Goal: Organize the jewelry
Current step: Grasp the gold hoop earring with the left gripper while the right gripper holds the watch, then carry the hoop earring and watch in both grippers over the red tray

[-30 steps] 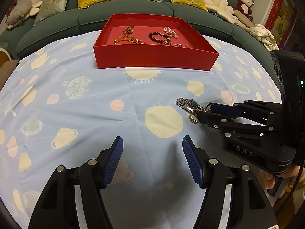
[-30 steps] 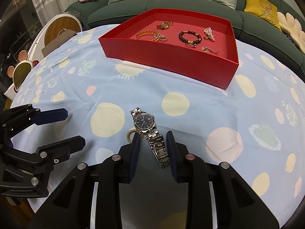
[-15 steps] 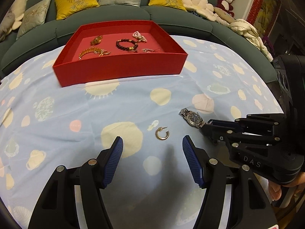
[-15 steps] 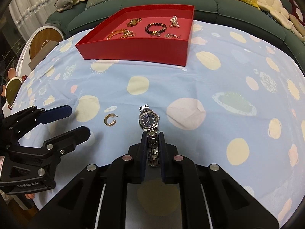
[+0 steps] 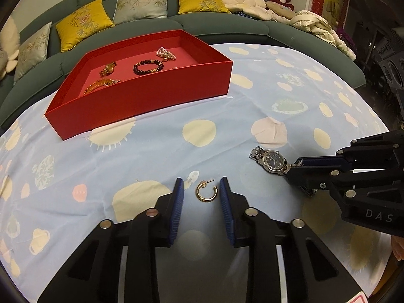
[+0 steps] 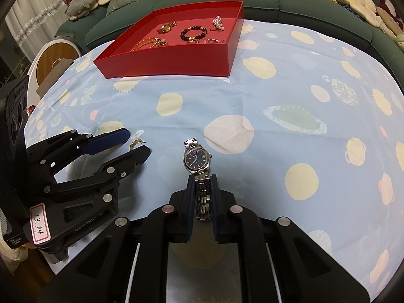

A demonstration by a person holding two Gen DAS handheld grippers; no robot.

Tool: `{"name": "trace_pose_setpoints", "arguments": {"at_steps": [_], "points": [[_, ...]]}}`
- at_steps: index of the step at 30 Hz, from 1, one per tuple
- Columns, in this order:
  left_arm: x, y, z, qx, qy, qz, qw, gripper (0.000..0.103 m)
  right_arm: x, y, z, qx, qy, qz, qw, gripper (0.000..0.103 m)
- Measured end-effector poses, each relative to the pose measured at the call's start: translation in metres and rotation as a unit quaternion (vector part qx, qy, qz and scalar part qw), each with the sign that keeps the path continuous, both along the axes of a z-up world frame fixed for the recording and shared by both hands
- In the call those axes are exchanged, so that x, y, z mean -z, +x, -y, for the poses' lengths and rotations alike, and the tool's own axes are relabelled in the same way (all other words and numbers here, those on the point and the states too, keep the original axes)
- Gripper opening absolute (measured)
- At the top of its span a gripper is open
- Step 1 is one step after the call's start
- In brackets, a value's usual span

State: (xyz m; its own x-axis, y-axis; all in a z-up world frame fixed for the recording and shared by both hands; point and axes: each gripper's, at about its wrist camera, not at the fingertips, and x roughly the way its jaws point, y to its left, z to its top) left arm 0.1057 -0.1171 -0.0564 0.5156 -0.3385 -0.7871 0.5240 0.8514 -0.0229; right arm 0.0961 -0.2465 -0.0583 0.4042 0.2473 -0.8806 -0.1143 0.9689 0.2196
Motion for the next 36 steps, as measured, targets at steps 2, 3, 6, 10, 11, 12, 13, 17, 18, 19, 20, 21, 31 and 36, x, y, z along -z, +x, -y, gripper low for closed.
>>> {"name": "trace_pose_setpoints", "arguments": {"at_steps": [2,3,6,10,11,12,13,17,18,19,20,21,31,36], "points": [[0.0,-0.001,0.0,0.003,0.002,0.005,1.0,0.014,-0.001,0.0,0.0,0.001,0.0,0.0,1.0,0.011],[0.0,-0.001,-0.001,0.004,0.001,0.006,1.0,0.014,-0.001,0.001,-0.001,0.002,0.001,0.0,1.0,0.011],[-0.001,-0.002,-0.001,0.006,0.0,0.007,1.0,0.014,-0.005,0.003,-0.002,0.004,0.002,0.004,1.0,0.011],[-0.007,-0.005,-0.003,0.004,-0.005,0.011,0.9999,0.014,-0.015,0.006,-0.005,0.004,0.007,0.016,1.0,0.01],[-0.01,-0.005,-0.005,0.004,-0.01,0.011,0.9999,0.014,-0.018,0.006,-0.007,0.004,0.008,0.02,1.0,0.01],[-0.014,-0.006,-0.007,0.003,-0.012,0.012,0.9998,0.014,-0.021,0.006,-0.008,0.003,0.008,0.024,1.0,0.01],[-0.018,-0.006,-0.009,0.001,-0.015,0.015,0.9998,0.014,-0.025,0.006,-0.01,0.001,0.009,0.029,1.0,0.01],[-0.032,-0.006,-0.019,-0.009,-0.027,0.015,0.9995,0.014,-0.038,0.008,-0.015,0.0,0.016,0.048,0.999,0.01],[-0.036,-0.005,-0.022,-0.013,-0.03,0.014,0.9994,0.014,-0.042,0.008,-0.015,0.001,0.019,0.053,0.998,0.01],[-0.039,-0.004,-0.025,-0.017,-0.032,0.013,0.9993,0.014,-0.047,0.01,-0.016,0.001,0.022,0.058,0.998,0.01],[-0.042,-0.004,-0.028,-0.019,-0.036,0.011,0.9991,0.014,-0.052,0.011,-0.017,0.001,0.025,0.064,0.998,0.01],[-0.046,-0.003,-0.032,-0.023,-0.039,0.01,0.9989,0.014,-0.058,0.013,-0.018,0.002,0.028,0.071,0.997,0.01],[-0.084,0.022,-0.058,-0.062,-0.071,0.008,0.9955,0.014,-0.101,0.051,-0.024,0.024,0.053,0.129,0.99,0.01],[-0.113,0.048,-0.069,-0.076,-0.094,0.025,0.9924,0.014,-0.121,0.083,-0.018,0.044,0.054,0.161,0.984,0.01]]}}
